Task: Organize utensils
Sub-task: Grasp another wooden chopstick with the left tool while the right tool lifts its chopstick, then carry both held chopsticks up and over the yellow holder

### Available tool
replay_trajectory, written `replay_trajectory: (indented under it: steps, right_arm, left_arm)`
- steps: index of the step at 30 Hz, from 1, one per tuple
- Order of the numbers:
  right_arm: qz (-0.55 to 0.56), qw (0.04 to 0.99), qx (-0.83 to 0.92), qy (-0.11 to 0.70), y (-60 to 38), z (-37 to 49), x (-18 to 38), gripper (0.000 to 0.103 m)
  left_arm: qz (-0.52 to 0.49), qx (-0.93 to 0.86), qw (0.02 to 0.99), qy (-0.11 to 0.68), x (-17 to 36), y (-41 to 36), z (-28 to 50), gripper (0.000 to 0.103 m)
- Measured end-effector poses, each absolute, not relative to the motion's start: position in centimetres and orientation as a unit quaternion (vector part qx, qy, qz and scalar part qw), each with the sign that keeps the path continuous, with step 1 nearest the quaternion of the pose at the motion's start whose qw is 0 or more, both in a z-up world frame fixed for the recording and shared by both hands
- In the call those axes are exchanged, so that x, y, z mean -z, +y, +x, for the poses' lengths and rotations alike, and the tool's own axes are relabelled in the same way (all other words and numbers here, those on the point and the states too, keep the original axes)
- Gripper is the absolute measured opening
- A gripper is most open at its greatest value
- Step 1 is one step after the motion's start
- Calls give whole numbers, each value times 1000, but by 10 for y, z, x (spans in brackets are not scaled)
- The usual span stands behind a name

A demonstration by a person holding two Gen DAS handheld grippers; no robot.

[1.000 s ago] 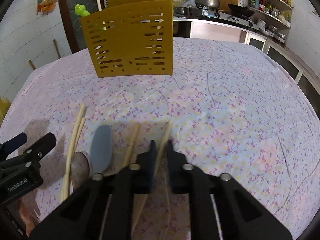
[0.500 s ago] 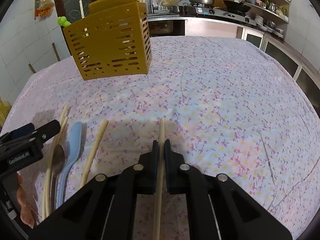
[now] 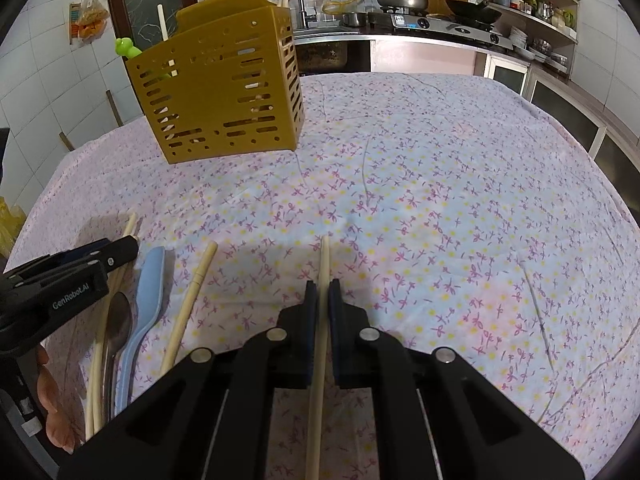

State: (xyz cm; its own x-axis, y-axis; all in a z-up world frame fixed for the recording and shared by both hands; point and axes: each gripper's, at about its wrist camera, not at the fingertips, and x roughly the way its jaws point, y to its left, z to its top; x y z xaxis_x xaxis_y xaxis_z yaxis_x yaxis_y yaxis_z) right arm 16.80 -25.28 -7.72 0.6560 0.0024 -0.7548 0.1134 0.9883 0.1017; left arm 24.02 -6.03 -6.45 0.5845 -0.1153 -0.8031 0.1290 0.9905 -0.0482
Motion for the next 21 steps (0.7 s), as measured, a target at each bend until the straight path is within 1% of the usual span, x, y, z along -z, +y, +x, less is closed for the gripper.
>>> replay_trajectory:
  steps: [1, 2, 3, 6, 15, 21]
  right_arm:
    - [69, 907, 31, 414, -252, 168, 77, 7]
    - [69, 907, 31, 414, -252, 168, 77, 7]
    - [68, 907, 31, 414, -252, 168, 77, 7]
    - [68, 907, 32, 414, -253, 168, 77, 6]
    - [73, 909, 33, 408, -256, 168, 75, 6]
    - [79, 923, 35, 376, -257, 161, 59, 6]
  left_arm:
    - [9, 70, 890, 450, 64, -62, 240, 22]
    - [9, 73, 890, 449, 63, -64, 241, 15]
    - [8, 74, 890, 450, 64, -64, 240, 12]
    - [9, 78, 891, 447, 64, -65, 239, 8]
    - [12, 84, 900, 427, 54, -62, 232, 7]
    - [11, 80, 912, 403, 35, -53, 225, 5]
